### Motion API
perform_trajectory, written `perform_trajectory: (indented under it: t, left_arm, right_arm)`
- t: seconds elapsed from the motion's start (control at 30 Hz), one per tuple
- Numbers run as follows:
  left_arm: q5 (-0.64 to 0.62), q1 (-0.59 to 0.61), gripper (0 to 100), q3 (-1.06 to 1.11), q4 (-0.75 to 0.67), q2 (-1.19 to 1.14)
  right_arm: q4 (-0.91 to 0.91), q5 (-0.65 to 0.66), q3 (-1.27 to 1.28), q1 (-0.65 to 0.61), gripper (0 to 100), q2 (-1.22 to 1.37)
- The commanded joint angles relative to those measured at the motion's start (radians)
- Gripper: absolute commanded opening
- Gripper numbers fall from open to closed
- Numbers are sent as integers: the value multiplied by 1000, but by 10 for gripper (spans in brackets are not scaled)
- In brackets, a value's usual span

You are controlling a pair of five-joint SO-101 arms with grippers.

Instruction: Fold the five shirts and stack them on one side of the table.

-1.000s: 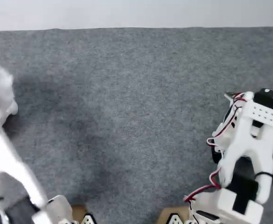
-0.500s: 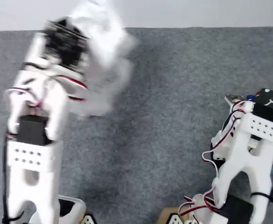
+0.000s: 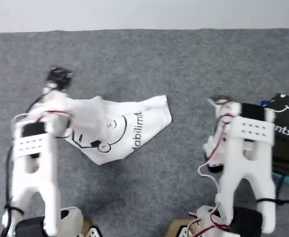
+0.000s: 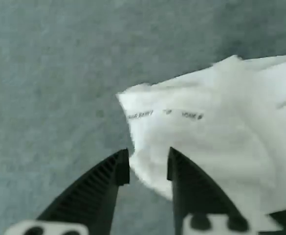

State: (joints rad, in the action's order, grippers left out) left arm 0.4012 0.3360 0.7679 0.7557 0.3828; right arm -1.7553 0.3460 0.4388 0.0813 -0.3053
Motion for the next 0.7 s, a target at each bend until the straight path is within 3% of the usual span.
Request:
perform_trajectory:
  t: [0.0,0.17,0.33,0.67]
  left_arm:
    - [106,150,168,-4,-20,2]
    - [218,328,168,-4,-18,3]
    - [224,442,166,-4,-21,3]
    - [161,453,166,-19,-37,3]
  right_arm:
    - [28,-12,-20,-116,12,-25]
    - [163,-34,-173,-174,12,-22]
    - [271,-83,-368,-211,46,105]
    - [246,-77,-918,-302,65,638]
